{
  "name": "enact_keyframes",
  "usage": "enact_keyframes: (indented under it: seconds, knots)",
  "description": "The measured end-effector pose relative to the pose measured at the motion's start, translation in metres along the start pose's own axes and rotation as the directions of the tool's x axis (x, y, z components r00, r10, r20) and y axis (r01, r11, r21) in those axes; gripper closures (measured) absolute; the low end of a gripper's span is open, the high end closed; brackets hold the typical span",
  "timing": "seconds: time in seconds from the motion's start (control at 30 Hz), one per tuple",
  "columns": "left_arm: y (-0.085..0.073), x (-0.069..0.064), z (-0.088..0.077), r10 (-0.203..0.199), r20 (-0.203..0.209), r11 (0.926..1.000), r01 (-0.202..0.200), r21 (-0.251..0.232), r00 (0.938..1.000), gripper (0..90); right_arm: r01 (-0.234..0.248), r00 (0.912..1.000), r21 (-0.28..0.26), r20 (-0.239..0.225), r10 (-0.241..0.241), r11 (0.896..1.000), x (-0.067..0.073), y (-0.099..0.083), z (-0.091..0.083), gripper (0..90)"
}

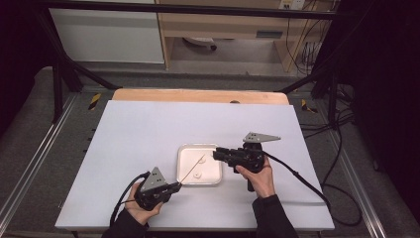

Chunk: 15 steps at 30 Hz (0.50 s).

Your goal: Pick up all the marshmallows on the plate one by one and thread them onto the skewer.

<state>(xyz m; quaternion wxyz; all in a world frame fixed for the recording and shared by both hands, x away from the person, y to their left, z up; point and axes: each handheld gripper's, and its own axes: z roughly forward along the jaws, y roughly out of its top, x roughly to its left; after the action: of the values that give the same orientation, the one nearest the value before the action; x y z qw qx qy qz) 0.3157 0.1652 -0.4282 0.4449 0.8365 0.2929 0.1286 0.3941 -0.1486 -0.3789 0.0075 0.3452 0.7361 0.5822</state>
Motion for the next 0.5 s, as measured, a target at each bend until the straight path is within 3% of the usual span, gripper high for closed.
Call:
enact_keyframes:
  seconds: [0.3, 0.5]
  knots:
    - [0.0007, -0.0022, 0.0003, 0.014, 0.006, 0.9998, -0.014, -0.017, 0.9999, 88.0, -0.061, 0.9955, -0.057, -0.076, 0.056, 0.997, -0.0005, 0.0069, -0.0028, 72.8]
    - [0.0010, -0.0040, 0.0004, 0.018, 0.010, 0.9996, -0.018, -0.024, 0.9998, 88.0, -0.084, 0.9912, -0.054, -0.107, 0.078, 0.995, 0.0001, 0.0071, 0.0018, 72.9]
